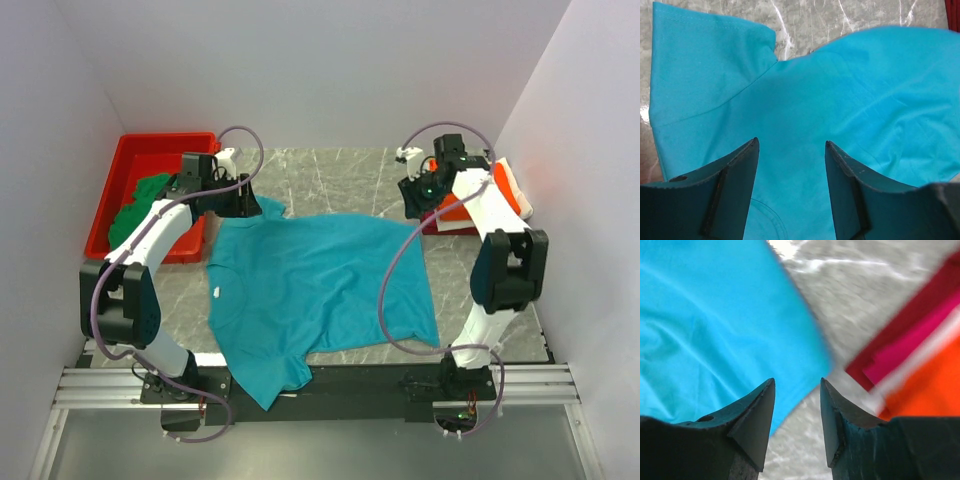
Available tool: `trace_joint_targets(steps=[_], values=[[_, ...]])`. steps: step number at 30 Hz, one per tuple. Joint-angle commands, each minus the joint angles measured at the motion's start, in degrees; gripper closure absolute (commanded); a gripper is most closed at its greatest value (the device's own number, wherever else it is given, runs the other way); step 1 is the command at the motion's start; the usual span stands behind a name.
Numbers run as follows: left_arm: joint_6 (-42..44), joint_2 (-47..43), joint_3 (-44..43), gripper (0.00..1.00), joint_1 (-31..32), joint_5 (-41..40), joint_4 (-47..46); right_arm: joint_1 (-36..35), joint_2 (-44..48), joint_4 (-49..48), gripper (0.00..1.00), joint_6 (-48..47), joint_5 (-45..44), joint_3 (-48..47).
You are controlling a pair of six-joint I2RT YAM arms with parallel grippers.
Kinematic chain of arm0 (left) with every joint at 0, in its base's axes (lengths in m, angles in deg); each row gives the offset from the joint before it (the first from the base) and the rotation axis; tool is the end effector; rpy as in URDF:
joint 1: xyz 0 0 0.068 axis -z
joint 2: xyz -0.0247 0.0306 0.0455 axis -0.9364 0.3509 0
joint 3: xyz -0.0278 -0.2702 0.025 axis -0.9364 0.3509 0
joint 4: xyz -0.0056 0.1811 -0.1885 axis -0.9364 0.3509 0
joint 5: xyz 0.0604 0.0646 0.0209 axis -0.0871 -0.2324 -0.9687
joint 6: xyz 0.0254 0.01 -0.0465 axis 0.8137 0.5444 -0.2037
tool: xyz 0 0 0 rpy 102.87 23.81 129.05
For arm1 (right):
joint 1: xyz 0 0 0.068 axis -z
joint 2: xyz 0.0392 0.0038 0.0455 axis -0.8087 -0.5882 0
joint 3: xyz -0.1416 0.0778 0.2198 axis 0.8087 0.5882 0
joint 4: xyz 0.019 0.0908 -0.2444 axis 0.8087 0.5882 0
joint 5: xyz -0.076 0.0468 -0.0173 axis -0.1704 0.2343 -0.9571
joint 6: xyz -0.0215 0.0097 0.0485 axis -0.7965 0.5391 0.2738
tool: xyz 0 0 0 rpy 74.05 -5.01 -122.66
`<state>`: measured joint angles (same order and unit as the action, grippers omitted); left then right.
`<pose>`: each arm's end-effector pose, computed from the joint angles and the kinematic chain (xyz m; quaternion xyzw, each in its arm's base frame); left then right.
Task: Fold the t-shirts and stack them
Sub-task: Flatten the tshirt out
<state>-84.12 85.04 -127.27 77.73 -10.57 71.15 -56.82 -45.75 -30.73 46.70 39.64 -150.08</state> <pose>0.3447 -0.0649 0.2776 0.0685 0.8988 -0.2524 0.3518 0.3773 0.0313 0.2772 -0.3307 0.8962 0.1060 0.2761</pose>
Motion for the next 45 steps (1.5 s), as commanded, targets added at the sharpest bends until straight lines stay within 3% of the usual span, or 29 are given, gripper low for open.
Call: trace_joint_targets(steps=[1,11,21,30,33,36,37,45], values=[[1.3,-2.7,0.0,0.39,0.3,0.3,-1.5,-0.8,-7.4,5.1,0.51,-1.6,5.2,-2.7],[1.4,-2.4,-0.3,0.39,0.3,1.1,-1.4,-0.8,-12.6,0.0,0.48,1.2,-0.8,-8.3],[1.6,-1.5,-0.3,0.39,0.4,0.6,-1.2,-4.0,-27.9,7.8,0.47,0.6,-0.5,-24.4],[1.6,-1.8,-0.3,0.39,0.6,1.1,-1.2,-6.4,-27.3,9.0,0.49,-1.5,-2.4,-18.7],[1.6,-1.9,-0.3,0.38,0.5,0.8,-1.2,-7.3,-27.4,8.2,0.56,-0.8,-3.7,-17.9],[1.7,-1.9,-0.2,0.38,0.5,0.6,-1.2,-8.3,-26.6,7.3,0.86,0.1,-5.3,-17.9],[1.8,-2.0,-0.3,0.38,0.5,0.6,-1.2,-8.6,-26.1,7.1,1.00,0.5,-6.3,-18.0],[2.1,-2.4,-0.3,0.38,0.5,0.1,-0.9,-16.3,-4.9,-1.5,1.00,2.1,-9.1,-6.6]])
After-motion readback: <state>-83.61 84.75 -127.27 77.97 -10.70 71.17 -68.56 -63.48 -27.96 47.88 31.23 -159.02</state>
